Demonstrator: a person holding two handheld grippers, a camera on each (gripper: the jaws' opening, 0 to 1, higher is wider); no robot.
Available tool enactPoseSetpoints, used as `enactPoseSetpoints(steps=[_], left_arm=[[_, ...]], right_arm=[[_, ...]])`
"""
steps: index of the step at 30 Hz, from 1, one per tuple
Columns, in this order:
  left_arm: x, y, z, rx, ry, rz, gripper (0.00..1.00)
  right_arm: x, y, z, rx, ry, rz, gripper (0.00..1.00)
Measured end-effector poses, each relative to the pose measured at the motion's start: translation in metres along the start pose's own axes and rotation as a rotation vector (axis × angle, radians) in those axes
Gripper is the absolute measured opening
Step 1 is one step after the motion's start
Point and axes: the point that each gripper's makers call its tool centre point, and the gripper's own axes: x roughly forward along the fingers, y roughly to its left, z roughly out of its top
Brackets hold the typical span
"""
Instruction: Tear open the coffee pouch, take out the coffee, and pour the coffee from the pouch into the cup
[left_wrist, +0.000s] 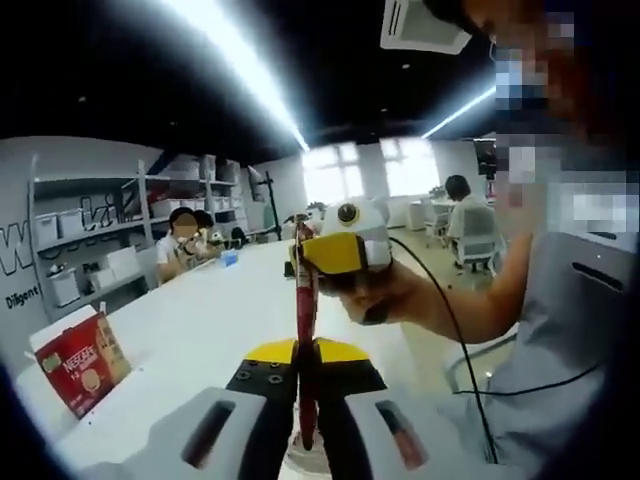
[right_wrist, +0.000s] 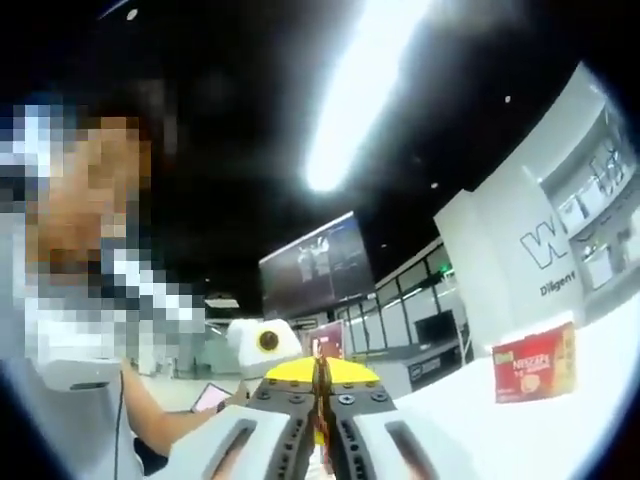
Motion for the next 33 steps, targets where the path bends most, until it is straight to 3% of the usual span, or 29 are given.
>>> enactPoseSetpoints(steps=[3, 5, 6, 8, 10, 14, 15, 16, 19, 21, 24, 25, 28, 33], left_arm=[[-0.002, -0.004, 0.003, -0.037, -0.016, -0.032, 0.07], [-0.002, -0.005, 0.004, -0.046, -0.024, -0.042, 0.07], [-0.002, -0.007, 0.005, -0.054, -0.025, -0.053, 0.07], [-0.001, -0.009, 0.005, -0.063, -0.026, -0.067, 0.08], [0.000, -0.010, 0.003, -0.071, -0.025, -0.075, 0.09], [0.001, -0.010, -0.007, -0.074, -0.005, -0.089, 0.11], [0.001, -0.009, -0.010, -0.079, 0.006, -0.086, 0.06], [0.000, -0.002, -0.009, -0.041, -0.007, -0.051, 0.04], [0.000, -0.007, -0.010, -0.060, 0.002, -0.080, 0.04], [0.000, -0.007, -0.009, -0.067, -0.006, -0.084, 0.04], [-0.001, -0.008, -0.007, -0.095, -0.022, -0.099, 0.05], [-0.001, -0.011, -0.006, -0.116, -0.032, -0.124, 0.06], [0.001, -0.009, 0.003, -0.134, -0.076, -0.111, 0.12], [0.003, -0.010, 0.013, -0.111, -0.094, -0.114, 0.04]], right_arm=[[-0.002, 0.003, 0.001, -0.005, -0.020, 0.021, 0.12], [-0.001, 0.005, -0.006, 0.006, 0.011, 0.037, 0.16], [0.000, 0.006, -0.010, 0.004, 0.020, 0.040, 0.16], [0.000, 0.009, -0.013, 0.009, 0.035, 0.050, 0.04], [0.001, 0.007, -0.012, 0.010, 0.036, 0.040, 0.03], [0.000, 0.005, -0.002, -0.009, 0.001, 0.030, 0.03], [0.000, 0.004, 0.000, -0.016, -0.003, 0.029, 0.03], [0.000, 0.004, 0.000, -0.020, -0.001, 0.028, 0.05], [0.002, 0.004, -0.002, -0.023, 0.000, 0.038, 0.13], [0.001, 0.004, -0.002, -0.026, 0.000, 0.035, 0.13], [-0.002, 0.001, 0.000, -0.013, -0.006, 0.033, 0.03], [-0.002, 0.001, 0.000, 0.011, -0.008, 0.037, 0.02], [-0.002, 0.000, 0.000, 0.011, -0.010, 0.038, 0.02], [-0.001, 0.002, -0.002, 0.011, -0.011, 0.051, 0.06]])
